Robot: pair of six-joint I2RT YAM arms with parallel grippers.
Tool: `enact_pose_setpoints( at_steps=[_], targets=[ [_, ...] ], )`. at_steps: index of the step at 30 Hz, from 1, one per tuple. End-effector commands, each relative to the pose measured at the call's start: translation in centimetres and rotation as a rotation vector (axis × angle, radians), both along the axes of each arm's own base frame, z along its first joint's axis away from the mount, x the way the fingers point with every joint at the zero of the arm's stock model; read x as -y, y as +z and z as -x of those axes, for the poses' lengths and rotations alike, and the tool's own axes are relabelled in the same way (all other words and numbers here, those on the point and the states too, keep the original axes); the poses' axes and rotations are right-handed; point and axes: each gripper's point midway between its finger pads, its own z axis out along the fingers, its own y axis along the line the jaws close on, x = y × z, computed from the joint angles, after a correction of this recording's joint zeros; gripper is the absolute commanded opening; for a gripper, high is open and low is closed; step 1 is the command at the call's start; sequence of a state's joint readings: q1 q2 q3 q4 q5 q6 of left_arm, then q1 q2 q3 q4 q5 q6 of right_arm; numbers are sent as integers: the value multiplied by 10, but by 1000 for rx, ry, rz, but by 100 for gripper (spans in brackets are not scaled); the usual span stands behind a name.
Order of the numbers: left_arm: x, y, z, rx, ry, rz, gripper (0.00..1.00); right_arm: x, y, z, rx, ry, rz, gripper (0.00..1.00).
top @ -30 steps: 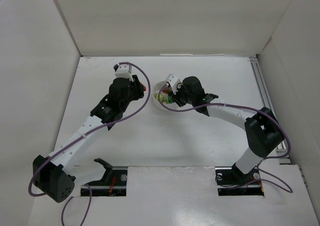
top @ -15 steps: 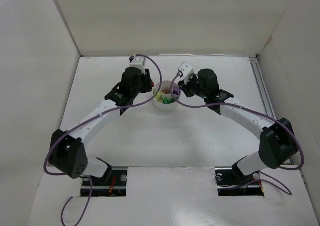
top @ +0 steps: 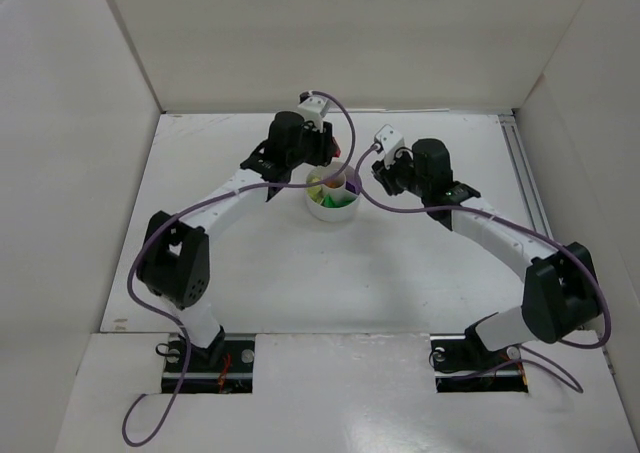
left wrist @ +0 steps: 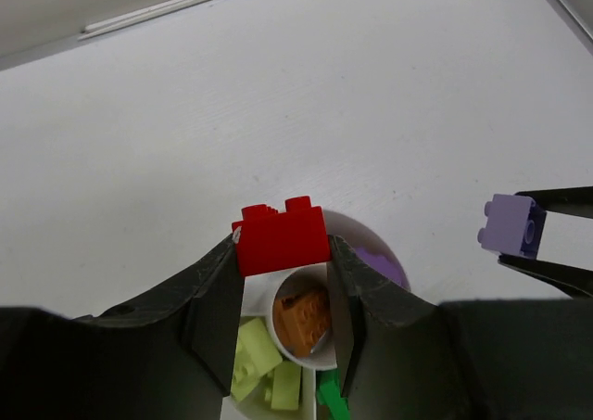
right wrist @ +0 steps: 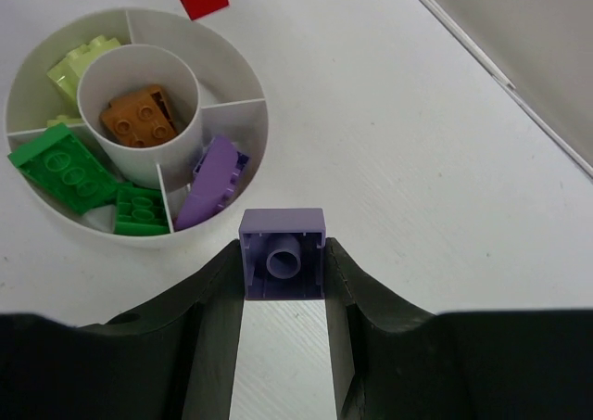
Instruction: Sort the legos into containers by color
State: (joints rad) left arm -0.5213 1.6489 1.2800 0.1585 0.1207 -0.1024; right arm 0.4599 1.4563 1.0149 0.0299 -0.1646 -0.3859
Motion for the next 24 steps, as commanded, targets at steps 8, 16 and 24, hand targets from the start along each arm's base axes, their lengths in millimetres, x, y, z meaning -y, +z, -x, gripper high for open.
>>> enact_pose_setpoints(
  at_steps=[8, 16, 24],
  targets=[
    [43, -1, -31, 6, -135, 5, 0, 24, 29, -2, 73, -48, -56, 30],
    [23, 7, -30, 41, -20, 23, 0, 28, 29, -3, 73, -30, -60, 30],
    [10, -21, -37, -9, 56, -39, 0, 25, 21, -4, 55, -22, -57, 30]
  ],
)
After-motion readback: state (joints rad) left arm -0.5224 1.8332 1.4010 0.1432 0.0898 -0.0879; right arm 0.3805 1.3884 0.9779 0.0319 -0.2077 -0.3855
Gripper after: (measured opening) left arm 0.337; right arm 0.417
